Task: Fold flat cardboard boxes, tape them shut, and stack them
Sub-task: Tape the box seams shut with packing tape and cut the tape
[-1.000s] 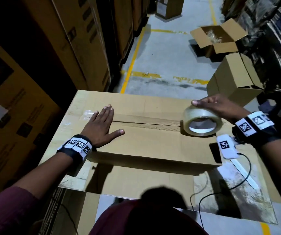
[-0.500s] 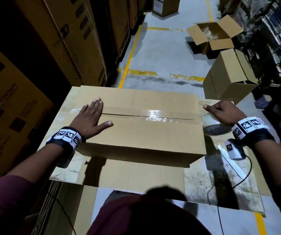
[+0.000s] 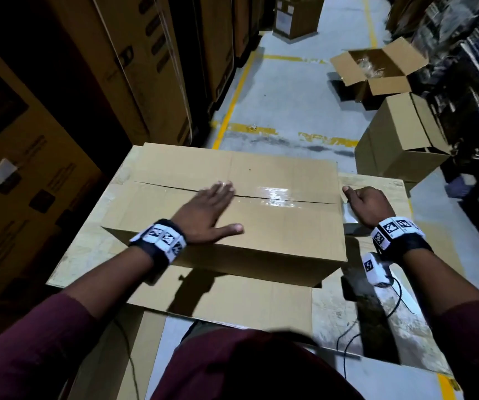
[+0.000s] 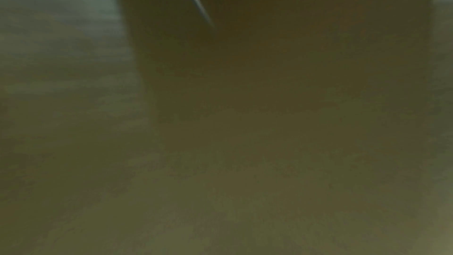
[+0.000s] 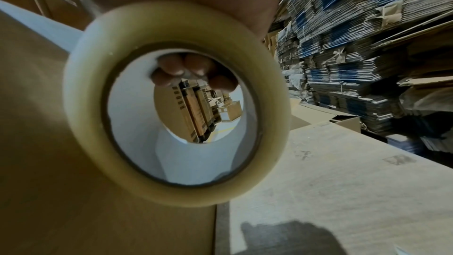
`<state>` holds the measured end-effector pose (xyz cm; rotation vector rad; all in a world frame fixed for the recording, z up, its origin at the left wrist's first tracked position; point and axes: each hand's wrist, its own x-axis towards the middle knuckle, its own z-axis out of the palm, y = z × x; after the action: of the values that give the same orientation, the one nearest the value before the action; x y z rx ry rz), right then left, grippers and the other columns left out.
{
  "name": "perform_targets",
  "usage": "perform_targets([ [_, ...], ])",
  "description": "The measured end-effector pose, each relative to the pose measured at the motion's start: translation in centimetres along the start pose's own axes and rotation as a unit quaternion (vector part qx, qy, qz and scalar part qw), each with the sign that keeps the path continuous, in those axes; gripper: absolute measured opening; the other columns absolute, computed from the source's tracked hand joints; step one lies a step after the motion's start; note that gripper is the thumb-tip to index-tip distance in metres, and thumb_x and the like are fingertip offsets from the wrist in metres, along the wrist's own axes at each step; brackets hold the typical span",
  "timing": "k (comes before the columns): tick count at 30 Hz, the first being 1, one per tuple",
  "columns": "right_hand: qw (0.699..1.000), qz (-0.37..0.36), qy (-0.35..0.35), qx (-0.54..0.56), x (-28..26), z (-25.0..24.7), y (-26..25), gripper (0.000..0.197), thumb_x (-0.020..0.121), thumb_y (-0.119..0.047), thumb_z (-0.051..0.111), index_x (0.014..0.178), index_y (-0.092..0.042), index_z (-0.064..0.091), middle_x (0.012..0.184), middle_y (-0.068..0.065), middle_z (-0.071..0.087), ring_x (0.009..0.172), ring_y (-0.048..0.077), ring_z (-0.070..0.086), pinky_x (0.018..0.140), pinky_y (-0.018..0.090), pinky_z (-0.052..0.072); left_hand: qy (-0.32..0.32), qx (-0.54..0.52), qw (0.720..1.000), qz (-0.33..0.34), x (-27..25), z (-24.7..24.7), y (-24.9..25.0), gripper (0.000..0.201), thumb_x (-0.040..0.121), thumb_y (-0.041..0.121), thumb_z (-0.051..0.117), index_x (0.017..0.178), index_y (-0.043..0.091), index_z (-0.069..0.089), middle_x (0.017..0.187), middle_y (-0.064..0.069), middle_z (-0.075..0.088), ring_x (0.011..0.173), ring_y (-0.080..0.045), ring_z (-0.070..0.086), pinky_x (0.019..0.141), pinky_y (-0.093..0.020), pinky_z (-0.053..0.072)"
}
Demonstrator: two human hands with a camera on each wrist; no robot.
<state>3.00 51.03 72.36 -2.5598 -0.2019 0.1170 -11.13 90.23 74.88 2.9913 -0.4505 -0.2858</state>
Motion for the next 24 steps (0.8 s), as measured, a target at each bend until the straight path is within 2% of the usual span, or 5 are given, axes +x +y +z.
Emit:
perform_targets([
  [7,0.999,0.01,0.036,0.015,-0.8,0.4,0.4,0.066,0.095,-0.054,0.029,0.077,-0.004,0.068,0.081,0.021,0.07,0.08,0.038,0.062,0.072,0.04,0.046,-0.011,0.0,0.993,0.118,4.9,0.6,12.0,0.104,0.083,0.086,0.016,0.16,0.016,0.01,0.168,-0.001,0.002,0.155,-0.023,0.0,0.125,-0.042,0.005],
  [14,0.972,0.113,0.071,0.196,-2.8,0.2,2.1,0.035,0.103,-0.046,0.051,0.115,-0.014,0.057,0.106,0.005,0.062,0.099,0.023,0.056,0.081,0.032,0.038,-0.054,-0.151,0.978,0.132,7.6,-2.0,16.3,0.084,0.095,0.065,0.048,0.159,0.021,0.017,0.165,0.0,0.022,0.151,-0.018,0.02,0.121,-0.038,0.023],
  [19,0.855,0.243,-0.027,0.457,-4.0,1.2,4.5,0.081,0.071,-0.08,0.068,0.118,-0.014,0.064,0.118,0.018,0.07,0.1,0.031,0.07,0.089,0.048,0.055,0.036,-0.237,0.965,0.106,10.4,-5.0,15.7,0.05,0.097,0.042,0.057,0.143,0.024,0.05,0.143,0.0,0.056,0.128,-0.019,0.055,0.106,-0.037,0.045],
  [21,0.803,0.274,-0.066,0.526,-4.7,1.3,4.4,0.064,0.078,-0.068,0.071,0.117,-0.018,0.066,0.111,0.016,0.074,0.099,0.031,0.073,0.091,0.05,0.057,0.075,-0.212,0.971,0.083,13.1,-6.2,15.2,0.049,0.096,0.04,0.058,0.141,0.022,0.052,0.146,-0.004,0.053,0.135,-0.024,0.048,0.11,-0.039,0.04],
  [24,0.789,0.276,-0.065,0.546,-5.0,1.4,4.2,0.058,0.076,-0.062,0.075,0.116,-0.022,0.066,0.11,0.013,0.075,0.1,0.029,0.074,0.096,0.05,0.056,0.001,-0.084,0.996,-0.011,17.4,-6.4,14.3,0.099,0.083,0.066,0.065,0.158,0.019,0.02,0.166,-0.009,0.013,0.153,-0.033,0.008,0.122,-0.049,0.017],
])
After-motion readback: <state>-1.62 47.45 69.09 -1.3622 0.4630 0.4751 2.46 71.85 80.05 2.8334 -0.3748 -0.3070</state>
